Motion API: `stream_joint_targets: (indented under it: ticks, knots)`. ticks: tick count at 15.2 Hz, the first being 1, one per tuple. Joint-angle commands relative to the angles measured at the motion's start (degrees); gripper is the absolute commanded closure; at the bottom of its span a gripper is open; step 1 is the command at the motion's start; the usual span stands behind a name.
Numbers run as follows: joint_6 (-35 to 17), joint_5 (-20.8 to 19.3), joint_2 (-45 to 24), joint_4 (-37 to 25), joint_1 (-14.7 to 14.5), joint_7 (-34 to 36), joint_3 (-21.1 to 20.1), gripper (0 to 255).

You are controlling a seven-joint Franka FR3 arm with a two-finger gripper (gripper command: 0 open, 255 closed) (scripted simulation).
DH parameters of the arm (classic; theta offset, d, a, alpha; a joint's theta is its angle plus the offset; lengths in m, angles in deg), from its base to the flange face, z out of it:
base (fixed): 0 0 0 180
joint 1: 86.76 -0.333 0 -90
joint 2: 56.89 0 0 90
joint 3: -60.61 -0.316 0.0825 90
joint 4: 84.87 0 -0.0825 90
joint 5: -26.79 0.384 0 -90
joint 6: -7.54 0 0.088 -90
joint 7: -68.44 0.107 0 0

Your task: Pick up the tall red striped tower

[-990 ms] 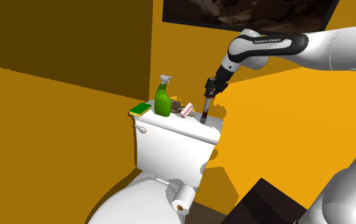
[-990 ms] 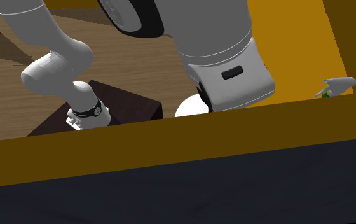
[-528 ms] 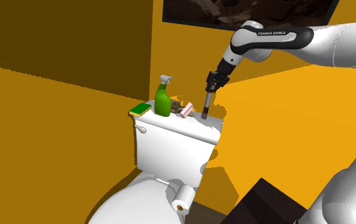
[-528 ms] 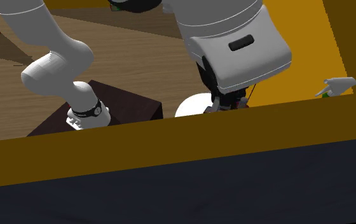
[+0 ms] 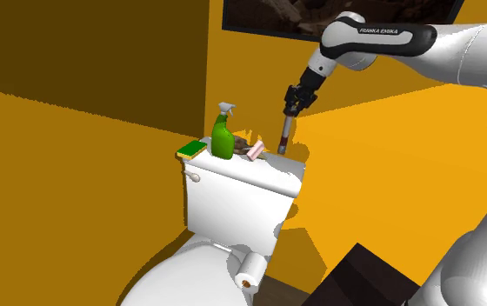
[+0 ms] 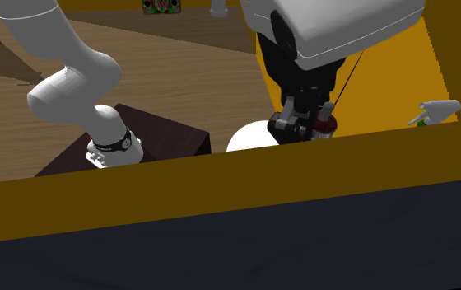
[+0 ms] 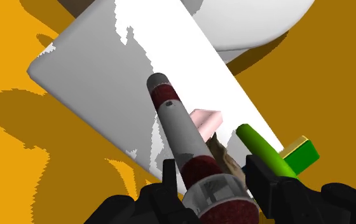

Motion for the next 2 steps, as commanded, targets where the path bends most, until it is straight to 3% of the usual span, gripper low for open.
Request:
stream_joint_targets:
  ticks: [1, 2]
  knots:
    - [0.83, -0.07, 0.07, -0.78, 0.00, 0.21, 0.00, 255]
    - [0.83, -0.07, 0.06, -0.79, 0.00, 0.21, 0.00, 255]
